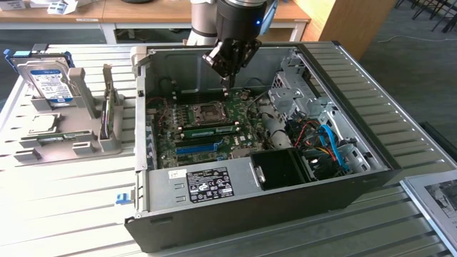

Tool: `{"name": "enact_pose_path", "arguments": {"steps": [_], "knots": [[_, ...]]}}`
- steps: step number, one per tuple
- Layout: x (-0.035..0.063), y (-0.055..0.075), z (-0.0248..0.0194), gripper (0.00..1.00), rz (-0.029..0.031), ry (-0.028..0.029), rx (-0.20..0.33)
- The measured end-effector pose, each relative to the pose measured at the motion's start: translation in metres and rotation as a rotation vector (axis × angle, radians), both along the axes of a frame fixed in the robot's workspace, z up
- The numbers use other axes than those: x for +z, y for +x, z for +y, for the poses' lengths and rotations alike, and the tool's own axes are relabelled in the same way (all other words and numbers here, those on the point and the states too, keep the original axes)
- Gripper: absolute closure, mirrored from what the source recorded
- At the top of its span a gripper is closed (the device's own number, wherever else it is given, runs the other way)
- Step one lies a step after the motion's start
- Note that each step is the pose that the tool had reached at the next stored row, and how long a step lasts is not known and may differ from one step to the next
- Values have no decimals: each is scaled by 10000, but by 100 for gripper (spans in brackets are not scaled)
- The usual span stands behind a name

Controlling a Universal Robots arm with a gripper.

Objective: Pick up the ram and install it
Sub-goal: 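Press down the ram until it locks into place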

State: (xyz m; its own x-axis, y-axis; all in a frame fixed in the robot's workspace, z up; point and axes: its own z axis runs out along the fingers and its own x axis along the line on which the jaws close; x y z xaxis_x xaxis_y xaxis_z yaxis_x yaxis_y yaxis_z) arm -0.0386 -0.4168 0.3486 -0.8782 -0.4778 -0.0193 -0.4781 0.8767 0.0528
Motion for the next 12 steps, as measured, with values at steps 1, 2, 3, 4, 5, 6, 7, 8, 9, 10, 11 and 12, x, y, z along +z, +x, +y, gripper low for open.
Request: {"name": "enact_pose_path", "arguments": {"steps": [1, 2, 3, 4, 5, 6, 7, 8, 9, 10, 11, 12], "knots": [[-1, 0, 0, 90, 0, 0, -196], [-1, 0, 0, 90, 0, 0, -375], [-2, 0, 0, 90, 0, 0, -556], [-3, 0, 0, 90, 0, 0, -735], [-4, 0, 0, 90, 0, 0, -916], [-4, 0, 0, 90, 1, 0, -1095], [-5, 0, 0, 90, 1, -1, -1285], [-5, 0, 0, 90, 0, -1, -1466], [-6, 0, 0, 90, 0, -1, -1645], [-6, 0, 0, 90, 0, -2, -1826], [-7, 0, 0, 90, 0, -1, -2004], [-9, 0, 0, 90, 0, 0, -2197]]}}
